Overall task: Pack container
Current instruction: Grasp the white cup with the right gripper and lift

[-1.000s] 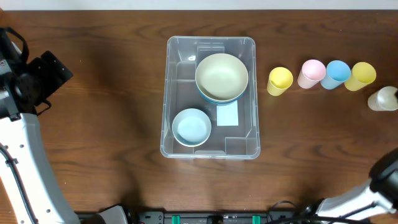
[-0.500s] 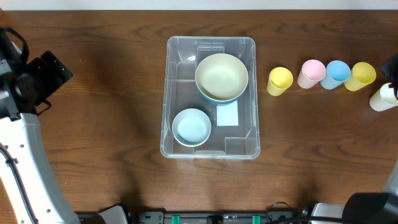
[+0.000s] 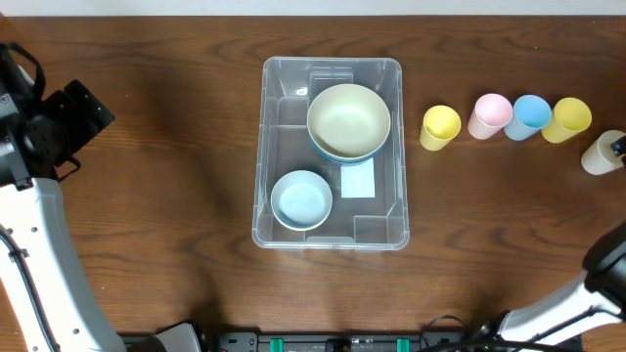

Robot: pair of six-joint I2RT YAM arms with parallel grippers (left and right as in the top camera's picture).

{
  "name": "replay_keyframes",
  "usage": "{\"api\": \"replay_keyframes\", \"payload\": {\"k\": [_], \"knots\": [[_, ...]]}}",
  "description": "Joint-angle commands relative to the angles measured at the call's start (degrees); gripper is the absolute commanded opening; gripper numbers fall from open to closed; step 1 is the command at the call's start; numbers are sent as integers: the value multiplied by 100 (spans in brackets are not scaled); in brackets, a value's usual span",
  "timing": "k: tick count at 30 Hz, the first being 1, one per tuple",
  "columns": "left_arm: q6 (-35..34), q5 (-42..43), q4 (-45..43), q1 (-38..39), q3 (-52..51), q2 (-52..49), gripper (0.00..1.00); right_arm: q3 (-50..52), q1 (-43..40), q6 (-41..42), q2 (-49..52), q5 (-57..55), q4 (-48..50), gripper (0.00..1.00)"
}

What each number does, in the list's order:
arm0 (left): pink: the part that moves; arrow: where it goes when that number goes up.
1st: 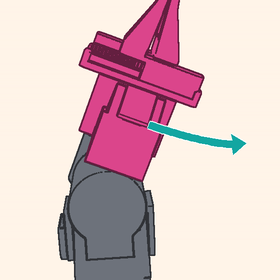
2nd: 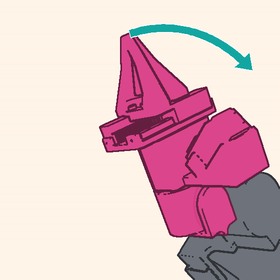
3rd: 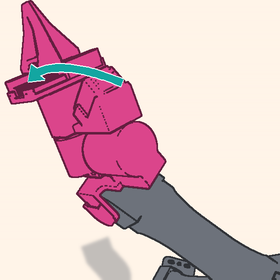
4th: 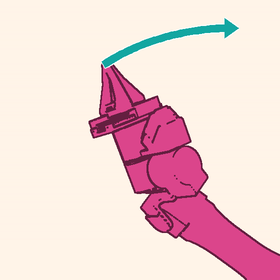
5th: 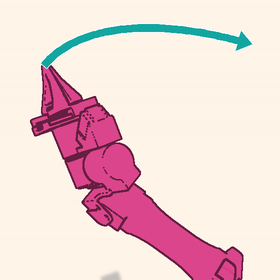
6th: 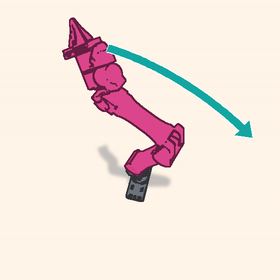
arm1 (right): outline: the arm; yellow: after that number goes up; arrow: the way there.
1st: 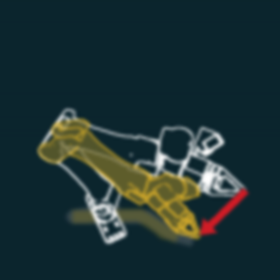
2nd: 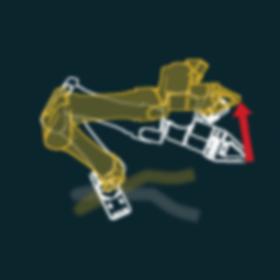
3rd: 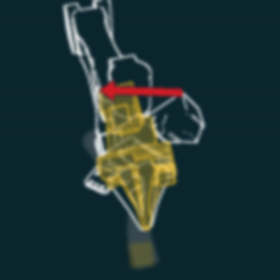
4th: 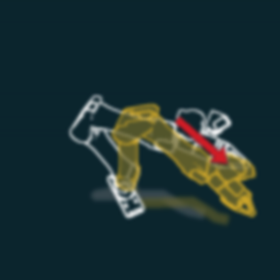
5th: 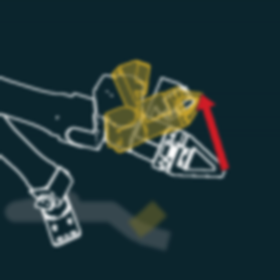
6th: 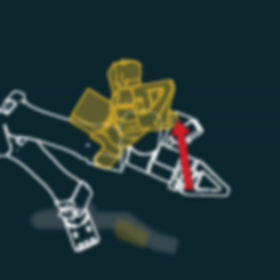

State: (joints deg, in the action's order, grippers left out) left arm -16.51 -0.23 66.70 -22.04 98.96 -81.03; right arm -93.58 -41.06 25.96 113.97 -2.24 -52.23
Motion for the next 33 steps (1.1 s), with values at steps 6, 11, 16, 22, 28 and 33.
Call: {"api": "replay_keyframes", "payload": {"k": [6,11,16,22,28,33], "knots": [[-11,-48,15,-28,-44,-31,98,-7,-234,-374,568,1130,487,54],[-11,-48,15,-28,-44,-31,98,-4,-234,-372,638,719,463,31],[-11,-48,15,-28,-44,-31,98,-7,-245,-374,662,352,323,11],[-11,-48,15,-28,-44,-31,98,-20,-236,-369,391,157,-48,2],[-11,-48,15,-28,-44,-31,98,-20,-24,-175,-660,350,-612,1],[-11,-48,15,-28,-44,-31,98,-17,752,-214,-1974,719,-890,1]]}}
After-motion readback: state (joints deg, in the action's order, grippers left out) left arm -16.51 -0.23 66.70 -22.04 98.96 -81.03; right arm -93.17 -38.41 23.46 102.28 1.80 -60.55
